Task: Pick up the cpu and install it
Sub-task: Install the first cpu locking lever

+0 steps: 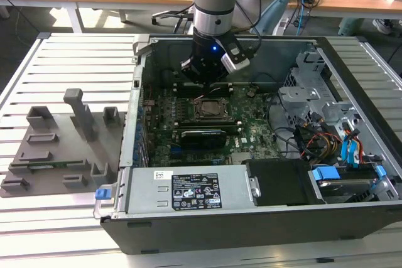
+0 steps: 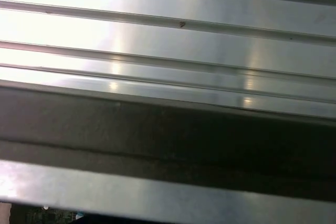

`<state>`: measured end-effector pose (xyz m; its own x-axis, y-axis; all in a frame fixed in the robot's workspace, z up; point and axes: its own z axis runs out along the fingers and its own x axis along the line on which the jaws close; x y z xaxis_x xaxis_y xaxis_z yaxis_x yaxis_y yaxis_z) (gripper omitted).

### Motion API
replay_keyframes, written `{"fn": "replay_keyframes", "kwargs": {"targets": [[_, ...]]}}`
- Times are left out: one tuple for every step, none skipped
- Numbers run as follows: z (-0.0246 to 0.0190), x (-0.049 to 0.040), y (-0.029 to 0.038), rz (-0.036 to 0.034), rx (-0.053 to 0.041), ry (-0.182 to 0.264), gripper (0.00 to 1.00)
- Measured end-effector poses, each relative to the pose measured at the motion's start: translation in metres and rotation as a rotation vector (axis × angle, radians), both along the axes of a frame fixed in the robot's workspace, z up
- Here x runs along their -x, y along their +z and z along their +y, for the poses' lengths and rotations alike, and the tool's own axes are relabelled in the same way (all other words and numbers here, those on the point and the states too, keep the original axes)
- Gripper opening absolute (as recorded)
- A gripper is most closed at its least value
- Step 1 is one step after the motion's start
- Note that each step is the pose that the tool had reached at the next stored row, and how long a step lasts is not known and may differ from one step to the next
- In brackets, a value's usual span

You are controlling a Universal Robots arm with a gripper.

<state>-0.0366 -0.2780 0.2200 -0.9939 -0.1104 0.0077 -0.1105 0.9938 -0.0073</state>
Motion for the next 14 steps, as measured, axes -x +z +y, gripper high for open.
{"fn": "replay_keyframes", "kwargs": {"targets": [[0.0000,0.0000,-0.0007,0.0000,0.0000,0.000,0.11],[0.0000,0.0000,-0.0014,0.0000,0.0000,0.000,0.11],[0.0000,0.0000,-0.0023,0.0000,0.0000,0.000,0.11],[0.0000,0.0000,-0.0030,0.0000,0.0000,0.000,0.11],[0.0000,0.0000,-0.0032,0.0001,0.0001,0.000,0.11],[0.0000,0.0000,-0.0034,0.0001,0.0001,0.000,0.11],[0.0000,0.0000,-0.0034,0.0002,0.0000,0.000,0.11],[0.0000,0.0002,-0.0036,0.0000,-0.0055,0.000,0.11],[0.0000,0.0003,-0.0036,0.0000,-0.0073,0.000,0.11],[0.0000,0.0003,-0.0035,0.0000,-0.0083,0.000,0.11],[0.0001,0.0003,-0.0036,0.0000,-0.0087,0.000,0.11],[0.0002,0.0003,-0.0035,0.0000,-0.0088,0.000,0.11],[0.0006,0.0003,-0.0035,0.0000,-0.0089,0.000,0.11],[0.0009,0.0003,-0.0035,0.0000,-0.0089,0.000,0.11]]}}
